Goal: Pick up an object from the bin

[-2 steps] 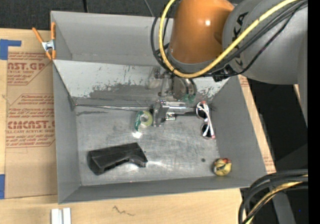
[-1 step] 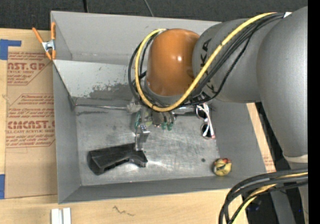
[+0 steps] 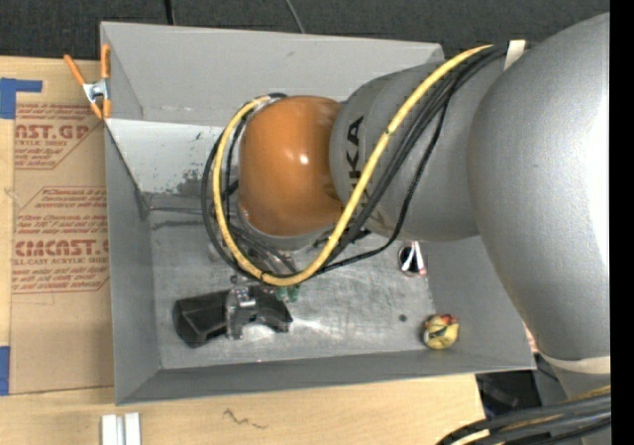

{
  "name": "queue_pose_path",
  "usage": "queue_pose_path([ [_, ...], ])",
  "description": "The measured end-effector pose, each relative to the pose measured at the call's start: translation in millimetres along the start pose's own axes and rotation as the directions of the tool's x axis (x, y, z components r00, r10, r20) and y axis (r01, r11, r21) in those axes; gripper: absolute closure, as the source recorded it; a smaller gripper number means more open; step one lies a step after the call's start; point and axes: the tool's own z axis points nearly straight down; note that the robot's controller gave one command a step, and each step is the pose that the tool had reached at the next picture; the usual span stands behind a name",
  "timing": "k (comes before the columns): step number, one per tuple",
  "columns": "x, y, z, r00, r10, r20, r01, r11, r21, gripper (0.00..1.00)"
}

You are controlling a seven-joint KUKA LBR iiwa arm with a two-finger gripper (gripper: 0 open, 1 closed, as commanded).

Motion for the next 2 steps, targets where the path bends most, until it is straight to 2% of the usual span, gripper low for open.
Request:
queue_pose_path([
  [1,-32.0,-47,11,0.992,-0.128,0.006,0.128,0.992,0.002,0.0],
  [2,0.6,-21,80,1.0,-0.006,0.008,0.006,1.0,-0.001,0.0],
])
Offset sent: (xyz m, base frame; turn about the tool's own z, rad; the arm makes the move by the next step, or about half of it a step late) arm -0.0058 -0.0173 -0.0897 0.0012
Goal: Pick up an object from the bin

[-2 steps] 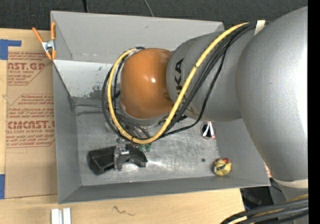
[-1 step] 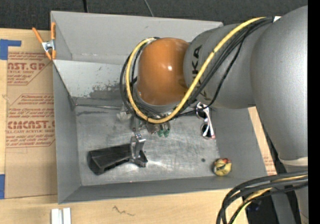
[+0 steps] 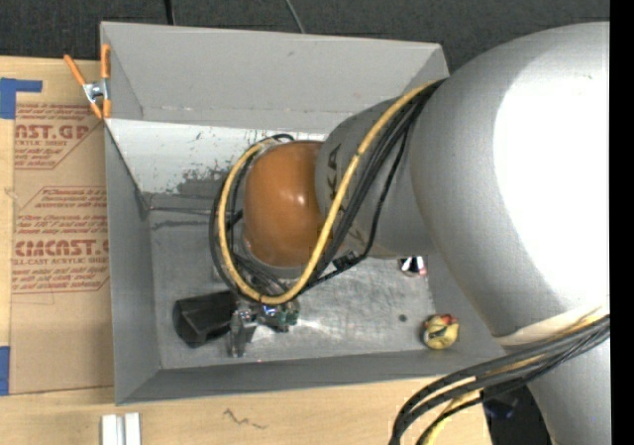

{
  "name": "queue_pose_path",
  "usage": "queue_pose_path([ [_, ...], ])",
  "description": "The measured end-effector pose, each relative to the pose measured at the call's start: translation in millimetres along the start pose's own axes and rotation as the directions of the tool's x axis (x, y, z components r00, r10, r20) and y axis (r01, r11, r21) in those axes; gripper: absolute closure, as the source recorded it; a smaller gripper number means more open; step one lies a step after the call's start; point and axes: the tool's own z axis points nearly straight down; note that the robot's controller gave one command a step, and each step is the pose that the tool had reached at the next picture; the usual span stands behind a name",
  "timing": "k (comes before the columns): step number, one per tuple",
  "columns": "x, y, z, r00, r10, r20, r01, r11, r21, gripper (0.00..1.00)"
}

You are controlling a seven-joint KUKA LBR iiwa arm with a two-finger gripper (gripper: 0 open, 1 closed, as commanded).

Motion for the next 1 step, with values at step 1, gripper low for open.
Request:
queue_pose_path([
  [1,-27.1,-11.2,8.6,0.954,-0.298,-0.002,0.298,0.954,-0.004,1.0],
])
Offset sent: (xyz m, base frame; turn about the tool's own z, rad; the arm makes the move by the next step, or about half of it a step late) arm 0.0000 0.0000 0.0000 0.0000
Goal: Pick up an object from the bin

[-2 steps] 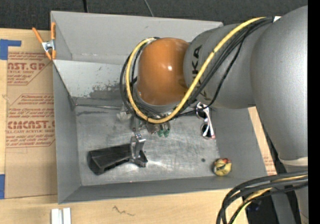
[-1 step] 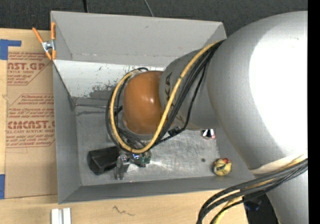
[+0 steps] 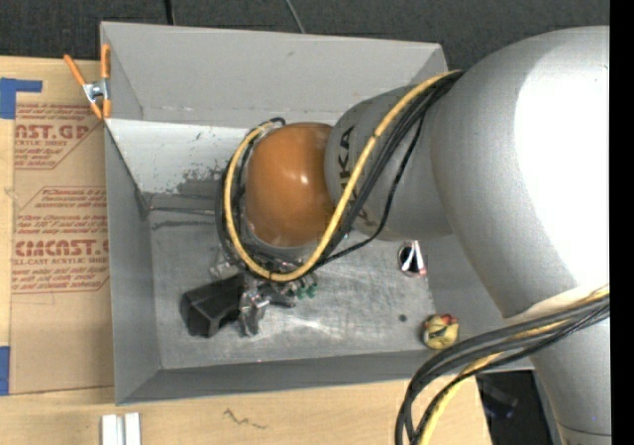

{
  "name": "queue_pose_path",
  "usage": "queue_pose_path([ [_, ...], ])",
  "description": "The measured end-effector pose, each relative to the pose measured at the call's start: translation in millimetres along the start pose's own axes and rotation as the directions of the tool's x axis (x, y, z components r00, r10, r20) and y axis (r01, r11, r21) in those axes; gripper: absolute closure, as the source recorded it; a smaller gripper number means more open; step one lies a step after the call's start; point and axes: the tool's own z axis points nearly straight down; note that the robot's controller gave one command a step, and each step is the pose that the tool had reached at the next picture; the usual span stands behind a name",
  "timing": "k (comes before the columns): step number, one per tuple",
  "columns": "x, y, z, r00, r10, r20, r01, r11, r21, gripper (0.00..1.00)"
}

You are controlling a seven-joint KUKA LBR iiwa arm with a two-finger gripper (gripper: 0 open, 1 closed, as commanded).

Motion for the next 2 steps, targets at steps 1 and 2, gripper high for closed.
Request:
queue_pose_path([
  [1,0.0,0.0,0.0,1.0,0.0,0.0,0.0,1.0,0.0,1.0],
  [2,1.5,0.2,-3.9,1.0,0.0,-0.004,0.0,1.0,0.0,1.0],
])
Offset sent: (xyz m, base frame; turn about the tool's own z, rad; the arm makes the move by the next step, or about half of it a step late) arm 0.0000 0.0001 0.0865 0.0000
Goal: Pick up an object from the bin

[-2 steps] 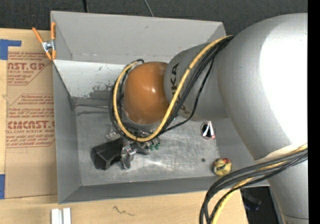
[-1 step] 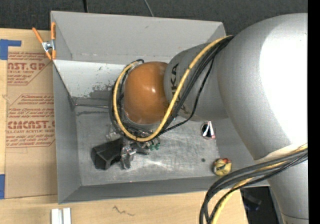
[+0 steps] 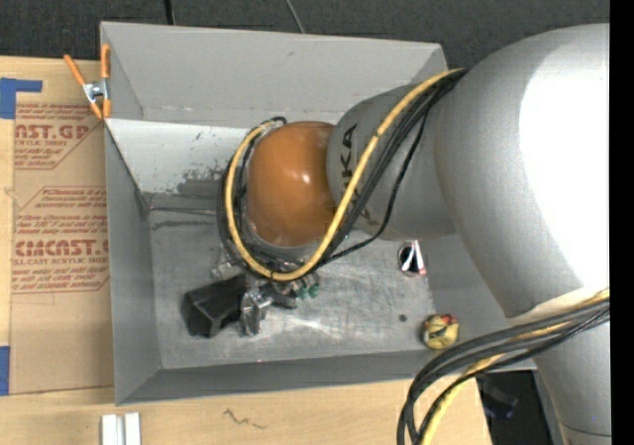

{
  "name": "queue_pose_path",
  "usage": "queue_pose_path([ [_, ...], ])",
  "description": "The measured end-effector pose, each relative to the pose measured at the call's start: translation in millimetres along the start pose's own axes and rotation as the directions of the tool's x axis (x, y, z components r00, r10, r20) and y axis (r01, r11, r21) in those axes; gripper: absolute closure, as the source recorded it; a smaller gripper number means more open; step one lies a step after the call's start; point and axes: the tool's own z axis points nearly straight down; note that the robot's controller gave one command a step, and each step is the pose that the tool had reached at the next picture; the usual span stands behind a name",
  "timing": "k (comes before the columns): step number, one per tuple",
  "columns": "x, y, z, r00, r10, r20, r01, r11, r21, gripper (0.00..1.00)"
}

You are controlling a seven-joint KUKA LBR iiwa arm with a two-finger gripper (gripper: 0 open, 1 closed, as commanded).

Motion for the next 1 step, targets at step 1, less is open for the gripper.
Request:
queue_pose_path([
  [1,3.2,0.0,-19.6,1.0,0.0,-0.012,0.0,1.0,0.001,1.0],
])
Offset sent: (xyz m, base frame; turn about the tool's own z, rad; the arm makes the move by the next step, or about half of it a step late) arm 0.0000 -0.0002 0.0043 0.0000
